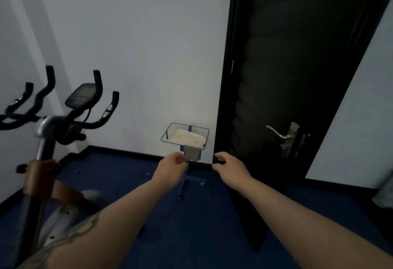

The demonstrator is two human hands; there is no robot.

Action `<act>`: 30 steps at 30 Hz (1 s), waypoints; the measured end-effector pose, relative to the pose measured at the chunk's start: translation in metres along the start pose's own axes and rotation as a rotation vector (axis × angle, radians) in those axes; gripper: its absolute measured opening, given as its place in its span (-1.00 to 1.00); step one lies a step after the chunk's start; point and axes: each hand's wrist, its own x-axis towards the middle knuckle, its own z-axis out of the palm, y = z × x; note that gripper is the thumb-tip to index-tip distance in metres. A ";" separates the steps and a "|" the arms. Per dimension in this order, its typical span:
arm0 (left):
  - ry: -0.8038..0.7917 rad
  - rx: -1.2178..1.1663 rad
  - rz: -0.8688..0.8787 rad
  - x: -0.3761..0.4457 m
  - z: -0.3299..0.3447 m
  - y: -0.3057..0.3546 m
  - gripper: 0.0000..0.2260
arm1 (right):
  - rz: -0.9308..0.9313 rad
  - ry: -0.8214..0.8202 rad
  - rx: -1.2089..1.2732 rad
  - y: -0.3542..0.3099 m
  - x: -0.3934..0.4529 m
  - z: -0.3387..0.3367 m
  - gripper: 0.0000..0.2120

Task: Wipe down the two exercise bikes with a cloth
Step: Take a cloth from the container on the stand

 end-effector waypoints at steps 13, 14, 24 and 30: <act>-0.049 0.085 -0.098 0.099 0.006 -0.064 -0.83 | 0.141 -0.077 0.037 0.036 0.101 0.053 -0.55; -0.058 0.090 -0.100 0.113 0.001 -0.069 -0.82 | 0.152 -0.077 0.041 0.037 0.114 0.057 -0.55; -0.148 0.154 -0.133 0.243 -0.023 -0.127 -0.87 | 0.281 -0.074 0.054 0.053 0.233 0.088 -0.55; -0.184 0.165 -0.186 0.325 -0.013 -0.148 -0.88 | 0.343 -0.108 0.065 0.076 0.312 0.096 -0.56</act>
